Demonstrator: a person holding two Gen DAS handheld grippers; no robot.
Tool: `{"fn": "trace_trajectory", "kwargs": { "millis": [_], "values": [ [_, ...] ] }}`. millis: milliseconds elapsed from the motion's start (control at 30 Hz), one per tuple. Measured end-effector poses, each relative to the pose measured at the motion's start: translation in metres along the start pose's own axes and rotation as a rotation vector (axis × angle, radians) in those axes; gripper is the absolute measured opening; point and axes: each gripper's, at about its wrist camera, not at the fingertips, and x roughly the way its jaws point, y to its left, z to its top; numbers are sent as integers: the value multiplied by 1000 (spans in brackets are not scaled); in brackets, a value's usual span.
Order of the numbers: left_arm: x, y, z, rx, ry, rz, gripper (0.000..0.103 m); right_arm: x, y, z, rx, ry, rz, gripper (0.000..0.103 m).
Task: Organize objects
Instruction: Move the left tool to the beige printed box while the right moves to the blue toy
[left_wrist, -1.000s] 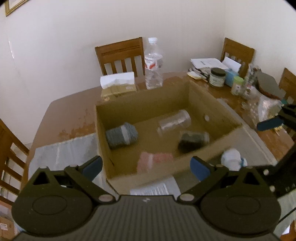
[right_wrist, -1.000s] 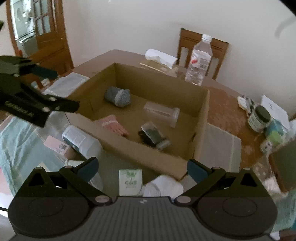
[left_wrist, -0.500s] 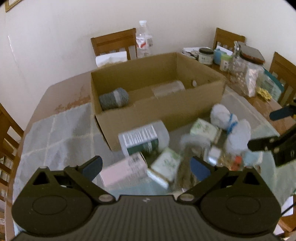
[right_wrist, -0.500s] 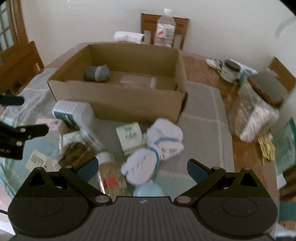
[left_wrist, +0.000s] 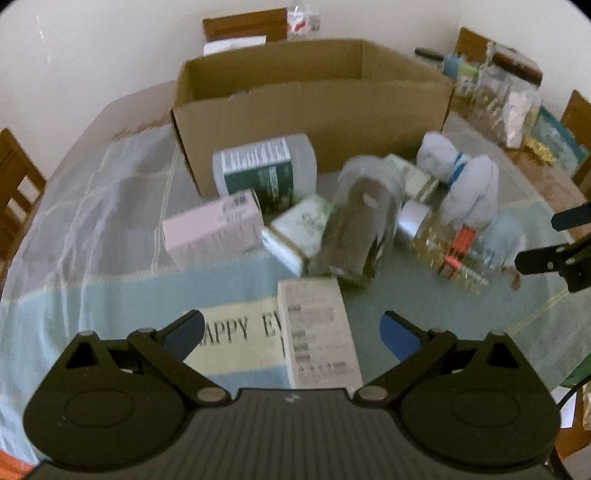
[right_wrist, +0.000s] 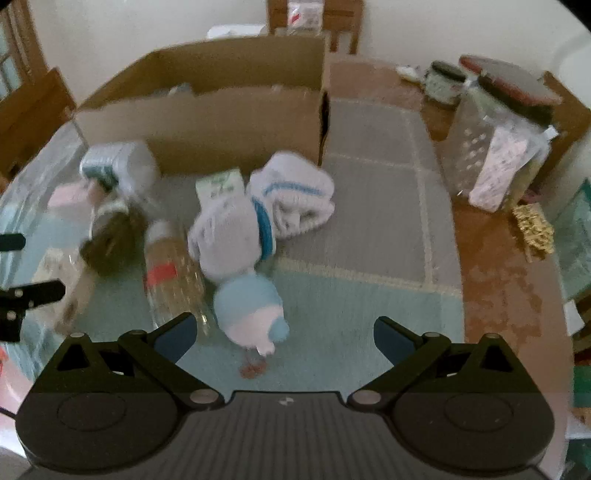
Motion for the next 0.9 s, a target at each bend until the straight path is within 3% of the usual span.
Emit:
{"fn": "trace_trajectory", "kwargs": {
  "millis": [467,600,900],
  "values": [
    [13,-11,-17,-73,74,91,101,36,2,-7,-241,-41,41,103],
    [15,-8,-22,-94,89,121,101,39,-8,-7,-230,-48,97,103],
    [9,11,-30,-136,95,165,101,39,-14,-12,-266,-102,125,103]
  ]
}}
